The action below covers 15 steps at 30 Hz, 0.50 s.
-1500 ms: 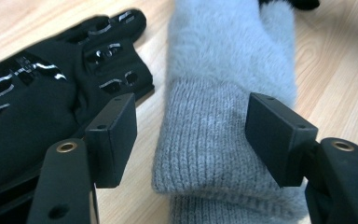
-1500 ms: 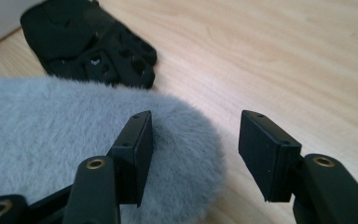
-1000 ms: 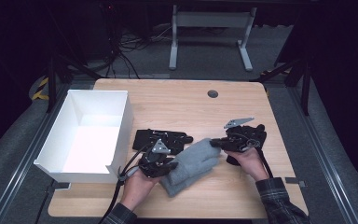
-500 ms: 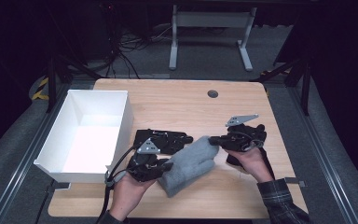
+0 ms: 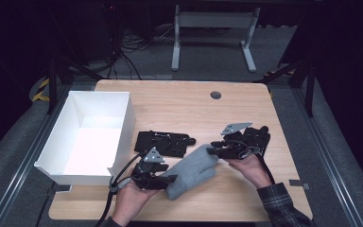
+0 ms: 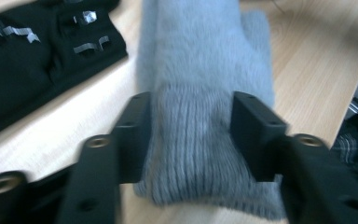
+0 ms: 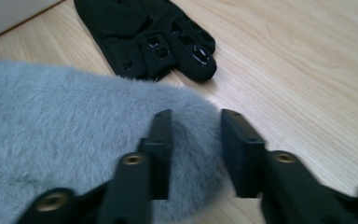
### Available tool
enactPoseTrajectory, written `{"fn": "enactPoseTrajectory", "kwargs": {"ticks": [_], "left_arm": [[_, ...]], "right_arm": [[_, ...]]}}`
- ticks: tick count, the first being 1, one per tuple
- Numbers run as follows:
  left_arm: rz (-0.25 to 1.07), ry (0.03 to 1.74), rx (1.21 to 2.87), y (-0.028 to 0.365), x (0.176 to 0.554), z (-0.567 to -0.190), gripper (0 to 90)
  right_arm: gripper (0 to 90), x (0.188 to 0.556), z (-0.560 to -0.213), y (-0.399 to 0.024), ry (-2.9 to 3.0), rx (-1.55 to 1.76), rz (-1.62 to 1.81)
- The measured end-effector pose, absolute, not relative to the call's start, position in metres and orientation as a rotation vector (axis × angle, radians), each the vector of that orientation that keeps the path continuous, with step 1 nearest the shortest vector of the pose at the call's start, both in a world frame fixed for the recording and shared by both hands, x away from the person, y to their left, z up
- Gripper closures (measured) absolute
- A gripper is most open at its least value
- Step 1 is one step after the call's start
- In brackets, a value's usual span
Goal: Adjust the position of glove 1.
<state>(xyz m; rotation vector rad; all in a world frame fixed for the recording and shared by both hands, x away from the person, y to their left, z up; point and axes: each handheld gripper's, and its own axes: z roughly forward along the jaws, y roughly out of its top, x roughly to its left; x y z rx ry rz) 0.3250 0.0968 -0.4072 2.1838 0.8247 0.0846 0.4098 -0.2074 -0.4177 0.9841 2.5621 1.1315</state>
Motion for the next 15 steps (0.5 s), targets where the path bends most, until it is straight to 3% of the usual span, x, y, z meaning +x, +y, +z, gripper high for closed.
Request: {"fn": "enactPoseTrajectory", "kwargs": {"ticks": [5, 15], "left_arm": [[0.119, 0.785, 2.190, 0.084, 0.336, -0.402, 33.6], [0.113, 0.732, 2.235, 0.064, 0.362, -0.406, 24.1]], "right_arm": [[41.6, 0.405, -0.415, -0.213, 2.519, 0.998, 1.124], [23.2, 0.374, -0.420, -0.245, 2.435, 1.008, 1.152]]}}
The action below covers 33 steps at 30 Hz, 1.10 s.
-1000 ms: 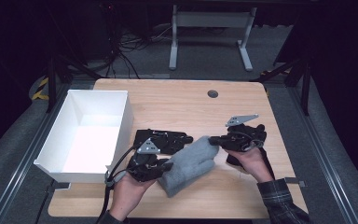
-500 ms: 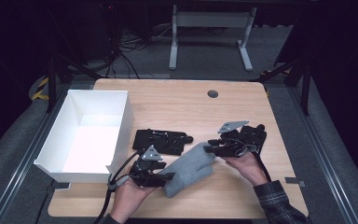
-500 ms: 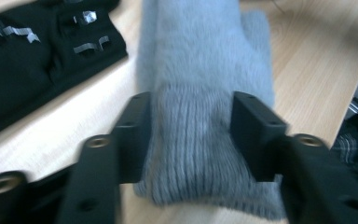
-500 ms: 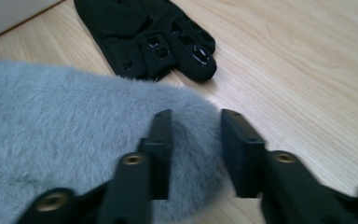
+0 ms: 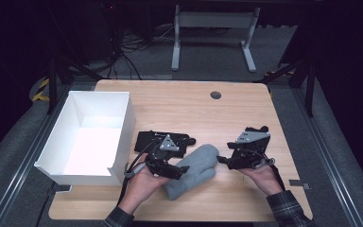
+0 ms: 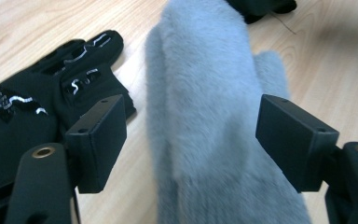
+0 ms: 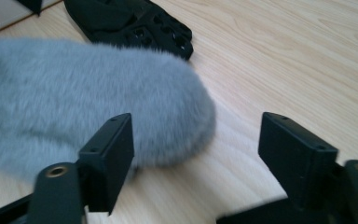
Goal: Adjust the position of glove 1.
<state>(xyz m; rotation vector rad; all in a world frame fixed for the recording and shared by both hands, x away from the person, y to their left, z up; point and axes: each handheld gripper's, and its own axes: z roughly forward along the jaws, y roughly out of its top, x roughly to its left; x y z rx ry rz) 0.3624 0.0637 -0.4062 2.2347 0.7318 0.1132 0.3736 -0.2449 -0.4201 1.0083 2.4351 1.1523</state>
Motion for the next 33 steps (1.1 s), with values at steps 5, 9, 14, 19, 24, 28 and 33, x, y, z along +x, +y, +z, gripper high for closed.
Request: {"fn": "enactPoseTrajectory", "kwargs": {"ticks": [5, 9, 14, 19, 24, 28, 33], "left_arm": [[0.096, 0.713, 2.261, 0.056, 0.367, -0.412, 19.7], [0.086, 0.724, 2.291, 0.049, 0.372, -0.421, 16.9], [0.083, 0.736, 2.327, 0.043, 0.373, -0.426, 16.1], [0.077, 0.740, 2.351, 0.041, 0.375, -0.432, 16.0], [0.036, 0.744, 2.362, 0.040, 0.379, -0.438, 16.1], [-0.005, 0.752, 2.359, 0.040, 0.382, -0.441, 16.2], [-0.016, 0.749, 2.370, 0.040, 0.383, -0.438, 16.2]], "right_arm": [[15.1, 0.353, -0.427, -0.263, 2.395, 1.024, 1.112], [11.7, 0.334, -0.436, -0.284, 2.363, 1.061, 1.071], [11.1, 0.318, -0.440, -0.304, 2.333, 1.091, 1.053], [8.9, 0.308, -0.444, -0.321, 2.307, 1.125, 1.036], [7.1, 0.304, -0.451, -0.339, 2.275, 1.169, 1.007], [6.7, 0.304, -0.454, -0.348, 2.250, 1.187, 0.996], [4.4, 0.306, -0.454, -0.351, 2.222, 1.194, 0.999]]}}
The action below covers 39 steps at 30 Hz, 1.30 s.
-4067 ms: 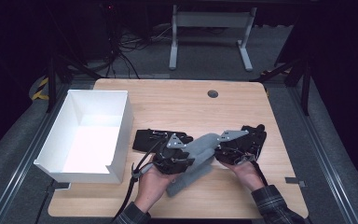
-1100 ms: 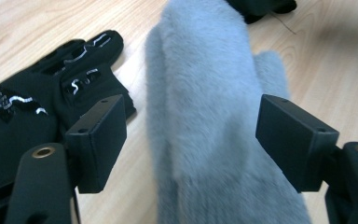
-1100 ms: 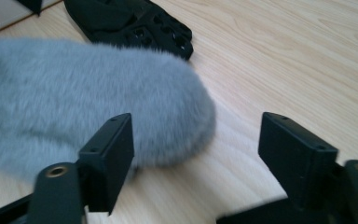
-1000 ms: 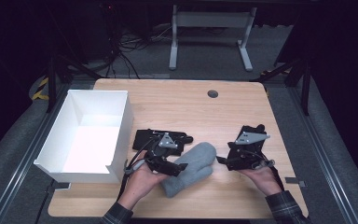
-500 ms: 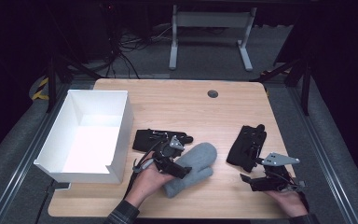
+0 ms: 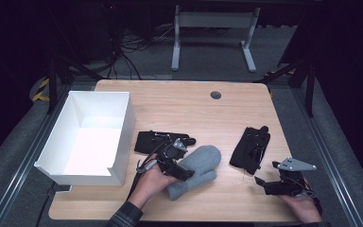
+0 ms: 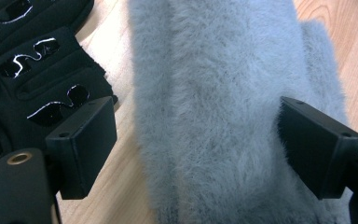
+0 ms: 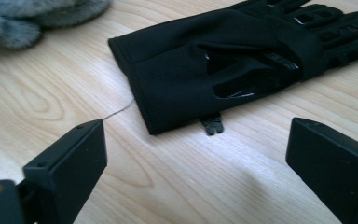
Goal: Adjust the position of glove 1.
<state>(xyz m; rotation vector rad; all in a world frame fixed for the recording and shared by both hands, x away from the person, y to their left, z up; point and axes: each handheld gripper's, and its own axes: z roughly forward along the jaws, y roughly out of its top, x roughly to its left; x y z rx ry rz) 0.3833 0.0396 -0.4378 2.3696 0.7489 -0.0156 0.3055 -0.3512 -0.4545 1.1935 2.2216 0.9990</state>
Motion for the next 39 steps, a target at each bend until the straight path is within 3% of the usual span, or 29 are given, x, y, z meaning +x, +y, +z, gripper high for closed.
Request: {"fn": "enactPoseTrajectory", "kwargs": {"ticks": [19, 29, 36, 39], "left_arm": [[0.096, 0.676, 2.396, 0.013, 0.388, -0.421, 16.5], [-0.065, 0.711, 2.456, 0.008, 0.398, -0.443, 15.6], [-0.161, 0.704, 2.419, 0.011, 0.400, -0.448, 25.4], [-0.203, 0.700, 2.405, 0.011, 0.401, -0.448, 35.1]], "right_arm": [[0.0, 0.312, -0.470, -0.355, 2.281, 1.192, 0.956], [0.0, 0.313, -0.471, -0.354, 2.293, 1.193, 0.939], [0.0, 0.313, -0.471, -0.353, 2.296, 1.191, 0.941], [0.0, 0.313, -0.471, -0.354, 2.298, 1.191, 0.942]]}}
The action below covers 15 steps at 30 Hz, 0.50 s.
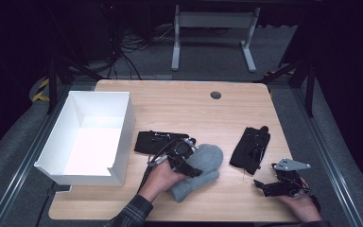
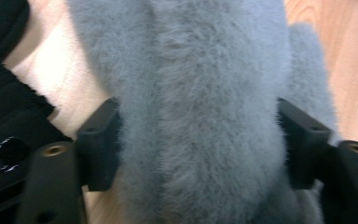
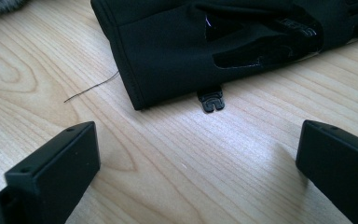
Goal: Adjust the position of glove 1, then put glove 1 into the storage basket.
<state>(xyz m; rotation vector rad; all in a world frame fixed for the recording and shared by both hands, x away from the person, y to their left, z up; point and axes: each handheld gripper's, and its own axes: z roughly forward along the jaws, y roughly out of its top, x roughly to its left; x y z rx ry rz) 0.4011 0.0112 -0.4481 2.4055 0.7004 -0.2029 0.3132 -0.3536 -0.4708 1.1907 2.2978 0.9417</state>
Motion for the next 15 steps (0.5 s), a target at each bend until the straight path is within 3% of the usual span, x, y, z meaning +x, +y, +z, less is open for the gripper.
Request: {"fn": "enactPoseTrajectory", "kwargs": {"ticks": [15], "left_arm": [[-0.205, 0.647, 2.396, 0.0137, 0.3976, -0.4411, 64.8]], "right_arm": [[0.0, 0.3134, -0.4708, -0.3534, 2.305, 1.192, 0.943]]}}
